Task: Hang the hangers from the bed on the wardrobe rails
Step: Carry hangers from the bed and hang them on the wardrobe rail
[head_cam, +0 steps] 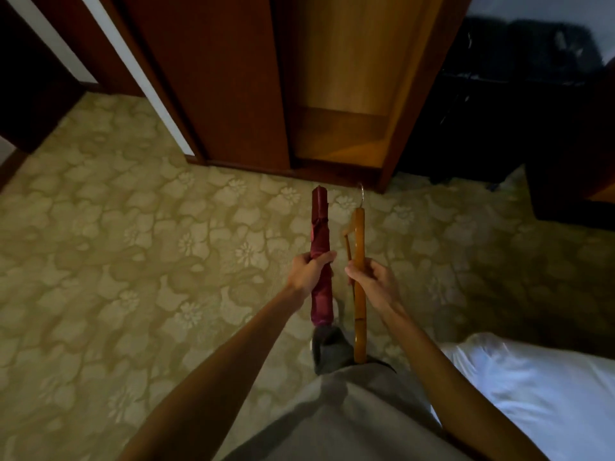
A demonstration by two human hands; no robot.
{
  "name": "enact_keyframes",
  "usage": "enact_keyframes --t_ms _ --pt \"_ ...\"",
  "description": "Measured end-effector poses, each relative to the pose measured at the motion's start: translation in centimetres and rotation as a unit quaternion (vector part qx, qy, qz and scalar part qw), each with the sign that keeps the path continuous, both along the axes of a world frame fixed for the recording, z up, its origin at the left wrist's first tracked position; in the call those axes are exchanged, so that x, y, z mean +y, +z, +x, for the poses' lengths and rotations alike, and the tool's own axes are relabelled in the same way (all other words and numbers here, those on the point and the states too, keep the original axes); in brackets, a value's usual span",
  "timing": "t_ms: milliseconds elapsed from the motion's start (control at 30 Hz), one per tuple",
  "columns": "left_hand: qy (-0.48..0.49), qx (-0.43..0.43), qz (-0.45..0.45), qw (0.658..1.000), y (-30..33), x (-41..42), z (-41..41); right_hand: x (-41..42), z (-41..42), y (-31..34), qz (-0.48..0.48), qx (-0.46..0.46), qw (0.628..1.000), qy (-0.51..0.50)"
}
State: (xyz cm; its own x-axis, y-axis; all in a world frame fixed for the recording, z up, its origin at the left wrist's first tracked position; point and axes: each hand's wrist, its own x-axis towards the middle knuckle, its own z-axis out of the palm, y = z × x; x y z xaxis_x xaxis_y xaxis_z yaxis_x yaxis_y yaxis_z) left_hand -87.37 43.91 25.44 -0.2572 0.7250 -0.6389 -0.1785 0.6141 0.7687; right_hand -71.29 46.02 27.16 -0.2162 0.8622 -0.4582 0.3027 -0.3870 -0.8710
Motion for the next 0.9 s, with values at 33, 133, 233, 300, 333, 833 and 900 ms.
enact_keyframes --t_ms 33,133,233,300,333,833,900 --pt "-0.001 0.002 -0.001 1.0 0.3 2.0 -1.1 2.0 -1.2 0.4 0.006 -0.002 1.0 0.001" --pt "-0.011 0.018 0.003 1.0 1.6 8.9 -4.8 8.6 -5.1 1.6 0.022 0.005 1.0 0.015" --pt "-0.015 0.025 0.014 0.999 2.7 14.5 -8.2 14.0 -8.6 2.4 0.026 0.012 0.999 0.037" --pt "-0.006 0.017 0.018 1.0 3.2 17.9 -10.6 17.5 -11.1 2.7 0.022 0.019 0.999 0.033" --pt "-0.005 0.015 0.019 1.0 3.3 19.4 -11.8 19.2 -12.3 2.7 0.02 0.024 0.999 0.032" --pt "-0.076 0.006 0.043 0.996 3.5 44.5 -31.4 42.3 -32.3 3.2 0.022 -0.003 1.0 -0.022" --pt "-0.088 -0.002 0.056 0.995 4.3 47.5 -33.3 44.9 -34.3 4.1 0.027 -0.01 0.999 -0.026"
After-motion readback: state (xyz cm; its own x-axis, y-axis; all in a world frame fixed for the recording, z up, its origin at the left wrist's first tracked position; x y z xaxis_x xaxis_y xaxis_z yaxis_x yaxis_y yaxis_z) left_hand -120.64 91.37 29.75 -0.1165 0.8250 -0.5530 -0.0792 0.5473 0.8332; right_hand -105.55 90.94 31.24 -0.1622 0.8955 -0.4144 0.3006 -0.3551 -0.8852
